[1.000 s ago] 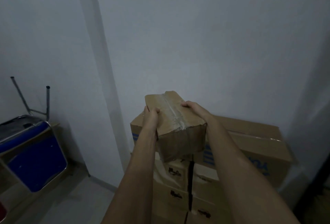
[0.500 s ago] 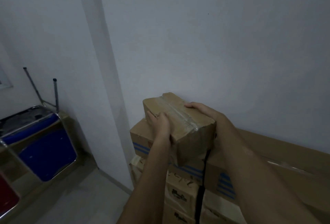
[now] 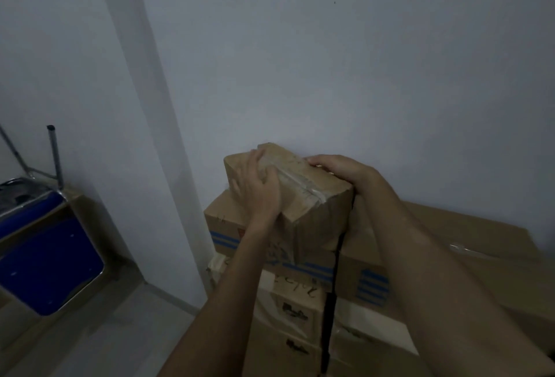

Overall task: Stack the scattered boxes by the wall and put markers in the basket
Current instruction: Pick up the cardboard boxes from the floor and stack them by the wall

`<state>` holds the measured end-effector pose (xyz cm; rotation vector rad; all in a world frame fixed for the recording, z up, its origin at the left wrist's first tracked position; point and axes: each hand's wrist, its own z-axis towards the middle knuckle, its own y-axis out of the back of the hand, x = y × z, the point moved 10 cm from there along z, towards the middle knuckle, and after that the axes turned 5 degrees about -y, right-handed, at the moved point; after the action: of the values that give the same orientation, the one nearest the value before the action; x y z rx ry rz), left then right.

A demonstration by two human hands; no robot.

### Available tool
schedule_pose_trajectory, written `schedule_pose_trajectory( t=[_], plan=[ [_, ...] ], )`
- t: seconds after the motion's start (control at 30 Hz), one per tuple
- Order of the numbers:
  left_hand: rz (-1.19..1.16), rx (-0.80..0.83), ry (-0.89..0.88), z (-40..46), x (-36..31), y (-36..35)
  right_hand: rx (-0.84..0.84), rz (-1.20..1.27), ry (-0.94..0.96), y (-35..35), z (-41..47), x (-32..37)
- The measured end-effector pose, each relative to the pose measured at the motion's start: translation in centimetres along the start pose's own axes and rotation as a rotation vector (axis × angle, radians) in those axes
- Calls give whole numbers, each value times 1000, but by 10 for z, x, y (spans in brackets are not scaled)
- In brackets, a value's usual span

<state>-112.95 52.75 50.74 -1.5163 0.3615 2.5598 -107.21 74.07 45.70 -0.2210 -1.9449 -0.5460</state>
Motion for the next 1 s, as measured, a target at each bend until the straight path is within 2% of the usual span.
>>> schedule_pose_trajectory(
  t=[0.2, 0.27, 0.4, 0.47, 0.63, 0.73, 0.87, 1.0],
  plan=[
    [63, 247, -320, 9, -23, -12, -384, -169, 259, 10, -50, 36],
    [115, 342, -427, 9, -22, -16, -576, -202, 272, 8, -70, 39],
    [184, 507, -569, 4, -13, -17, -1073, -309, 243, -13, -125, 38],
    [216, 530, -639, 2, -13, -16, -1192, -257, 234, -32, -143, 30],
    [244, 562, -734, 5, -13, -17, -1351, -140, 231, -83, -164, 6],
    [210, 539, -717, 4, -10, -15, -1360, -118, 271, -97, -163, -3],
    [238, 505, -735, 0, -5, -16, -1397, -174, 273, -87, -160, -6],
    [288, 497, -752, 6, -6, -26, -1333, -170, 287, -58, -145, -6]
  ],
)
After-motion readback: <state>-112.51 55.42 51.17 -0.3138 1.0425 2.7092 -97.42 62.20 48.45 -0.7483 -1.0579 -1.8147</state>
